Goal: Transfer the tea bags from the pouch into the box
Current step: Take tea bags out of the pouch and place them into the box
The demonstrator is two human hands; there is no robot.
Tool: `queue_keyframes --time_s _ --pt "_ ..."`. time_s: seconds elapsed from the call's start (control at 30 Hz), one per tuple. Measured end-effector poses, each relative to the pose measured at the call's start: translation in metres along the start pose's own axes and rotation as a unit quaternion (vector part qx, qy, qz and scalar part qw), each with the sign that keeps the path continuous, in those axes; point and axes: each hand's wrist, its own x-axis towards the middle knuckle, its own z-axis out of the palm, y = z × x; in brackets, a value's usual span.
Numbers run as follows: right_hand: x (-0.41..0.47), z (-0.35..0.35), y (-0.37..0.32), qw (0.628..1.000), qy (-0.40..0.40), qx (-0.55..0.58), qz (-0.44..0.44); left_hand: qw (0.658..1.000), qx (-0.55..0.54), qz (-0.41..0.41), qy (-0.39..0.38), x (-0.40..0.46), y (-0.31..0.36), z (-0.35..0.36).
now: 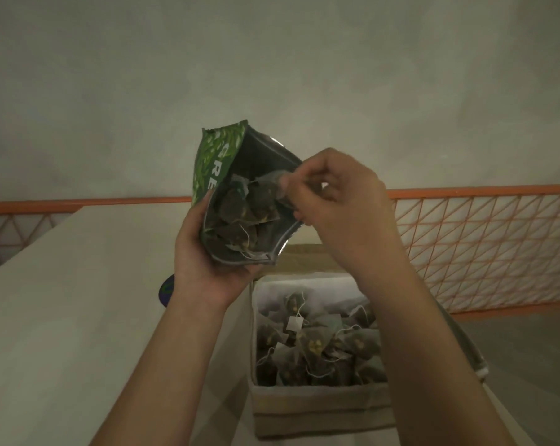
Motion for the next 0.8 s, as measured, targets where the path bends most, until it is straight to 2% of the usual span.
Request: queue_keyframes --time_s 0.13,0.27,0.37,0.47,0.53,0.6,0.63,0.7,0.77,0.8 --pt "0.001 -0.002 -0.002 0.995 0.082 0.032 -0.043 1.000 -0.008 -0.019 0.002 0.003 0.000 -0.005" --pt "0.001 -0.001 0.000 0.999 0.027 -0.024 -0.021 0.999 -0.015 -0.029 -0.005 0.005 0.000 -0.008" --pt "0.000 -0.003 -0.002 0.996 0.080 0.015 -0.032 0.999 -0.023 -0.032 -0.010 0.006 0.001 -0.011" --pt "0.000 -0.002 -0.003 0.997 0.066 0.020 -0.031 0.999 -0.025 -0.029 -0.015 0.008 0.001 -0.013" --pt "0.000 -0.002 -0.005 0.993 0.043 0.109 -0.012 0.999 -0.020 -0.032 -0.017 0.008 0.000 -0.013" --pt "-0.001 -0.003 -0.011 0.973 0.000 0.230 0.027 0.999 -0.019 -0.032 -0.017 0.008 -0.001 -0.013" --pt "-0.001 -0.004 -0.013 0.968 -0.022 0.246 0.045 0.999 -0.017 -0.029 -0.014 0.008 -0.001 -0.013" --pt "-0.002 -0.004 -0.010 0.984 -0.049 0.162 0.063 0.999 -0.017 -0.025 -0.011 0.008 -0.001 -0.013" --pt "-0.003 -0.003 -0.002 0.997 -0.058 -0.013 0.040 1.000 -0.012 -0.020 0.000 0.007 -0.001 -0.012" --pt "-0.003 -0.002 0.001 0.993 -0.064 -0.100 0.025 1.000 -0.011 -0.020 0.001 0.006 -0.001 -0.011"
